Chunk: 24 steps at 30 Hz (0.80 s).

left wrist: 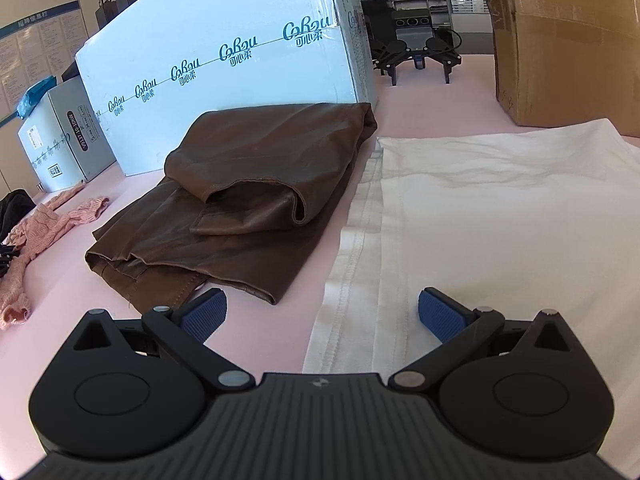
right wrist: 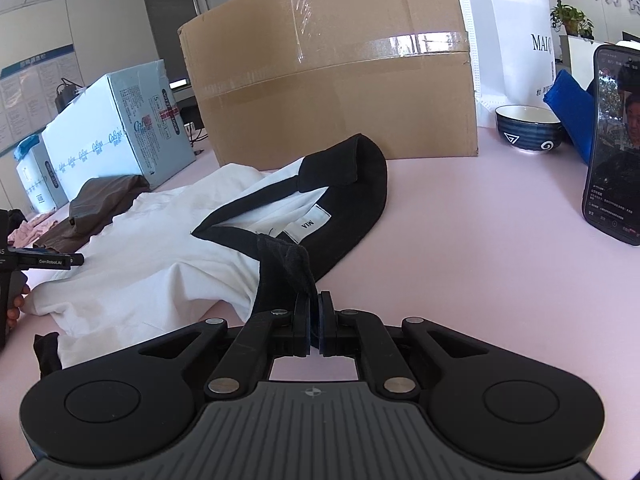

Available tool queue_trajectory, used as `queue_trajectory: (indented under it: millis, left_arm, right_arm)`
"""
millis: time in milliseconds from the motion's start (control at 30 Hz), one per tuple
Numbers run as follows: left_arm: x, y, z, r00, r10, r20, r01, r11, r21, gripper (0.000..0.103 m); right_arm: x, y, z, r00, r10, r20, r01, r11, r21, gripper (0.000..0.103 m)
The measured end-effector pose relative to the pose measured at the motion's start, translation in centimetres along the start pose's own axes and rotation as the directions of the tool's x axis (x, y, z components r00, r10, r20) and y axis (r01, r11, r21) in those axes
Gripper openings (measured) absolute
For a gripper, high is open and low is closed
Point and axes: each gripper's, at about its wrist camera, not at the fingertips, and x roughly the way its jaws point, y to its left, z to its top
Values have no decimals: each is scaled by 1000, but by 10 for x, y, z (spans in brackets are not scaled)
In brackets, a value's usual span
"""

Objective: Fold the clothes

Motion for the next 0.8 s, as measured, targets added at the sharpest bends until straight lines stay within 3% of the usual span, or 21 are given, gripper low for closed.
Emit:
queue_trajectory:
  millis: [133,333,400,500,600,633,700,800]
  left_arm:
    - [1,1,0,1000,-5,-5,5,1000,-7,103]
    - [1,2,0,1000,-2,-7,2,1000,-6,103]
    - [0,4,1,1000,12,-4,-12,1000,-9,103]
    - [-5,12,2,1000,20,13,-19,999,-37,103]
    - [-5,22,3,998,-67,-8,66,995,-70,103]
    - [-5,26,4,994,-109,-24,106,991,-85,103]
    - [-4,32,5,984,-170,-45,165,980,-111,103]
    - [-4,39,5,970,-236,-52,227,964,-139,103]
  right_arm:
    - [-13,1,1,999,-17,35,18,1000,-4,3]
    - [0,-9,-8,995,-40,-91,40,999,4,5]
    - [-5,-3,-8,997,-44,-60,43,999,-13,9]
    - [-18,7,-7,997,-82,-15,81,996,-32,40]
    - [-37,25,-7,999,30,19,-30,999,-28,52]
    - [-45,36,-8,995,101,24,-100,994,-44,66]
    - [-49,58,-12,986,168,5,-167,981,-101,82]
    - [-47,89,-20,979,197,-55,-204,961,-188,82]
